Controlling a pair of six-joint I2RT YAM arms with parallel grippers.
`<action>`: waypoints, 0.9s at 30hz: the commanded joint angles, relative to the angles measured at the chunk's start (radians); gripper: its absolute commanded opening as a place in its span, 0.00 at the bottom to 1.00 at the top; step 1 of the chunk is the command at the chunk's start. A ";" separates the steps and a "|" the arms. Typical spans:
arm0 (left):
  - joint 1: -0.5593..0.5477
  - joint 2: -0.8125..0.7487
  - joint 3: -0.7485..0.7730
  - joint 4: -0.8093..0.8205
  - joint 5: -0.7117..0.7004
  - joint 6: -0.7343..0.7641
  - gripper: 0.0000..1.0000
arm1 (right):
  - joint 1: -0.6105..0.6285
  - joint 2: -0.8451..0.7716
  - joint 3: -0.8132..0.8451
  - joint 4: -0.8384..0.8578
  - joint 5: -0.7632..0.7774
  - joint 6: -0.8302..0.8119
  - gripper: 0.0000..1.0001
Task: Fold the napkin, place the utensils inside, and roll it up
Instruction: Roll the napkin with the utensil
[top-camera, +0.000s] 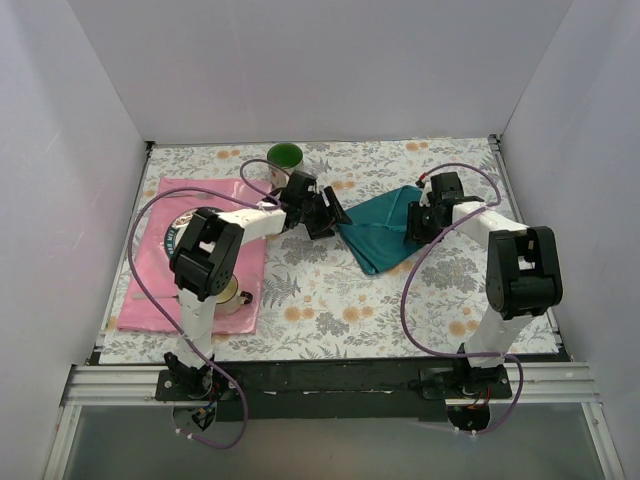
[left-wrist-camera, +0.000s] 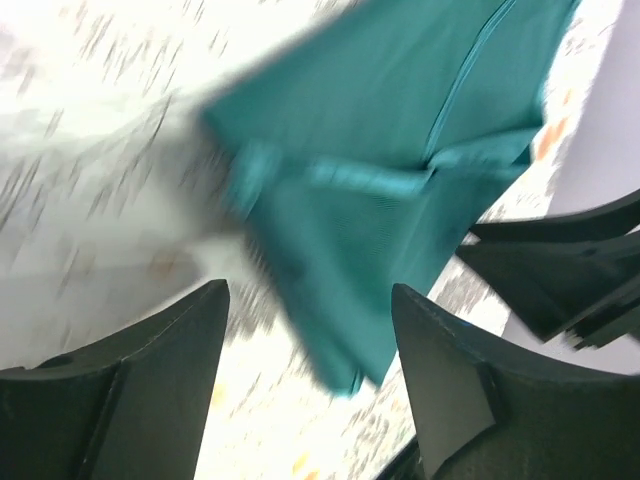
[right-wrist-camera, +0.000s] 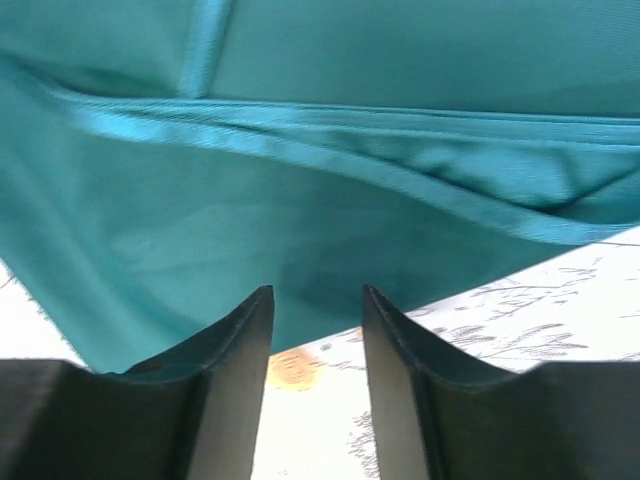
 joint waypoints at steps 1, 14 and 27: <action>-0.007 -0.217 -0.117 -0.053 -0.054 0.041 0.64 | 0.053 -0.095 0.038 -0.013 0.001 -0.010 0.50; -0.103 -0.221 -0.238 -0.013 -0.015 -0.042 0.00 | 0.129 -0.158 0.035 -0.021 -0.014 -0.003 0.50; -0.172 -0.014 -0.097 -0.071 -0.029 -0.047 0.00 | 0.129 -0.192 0.041 -0.036 0.012 -0.007 0.50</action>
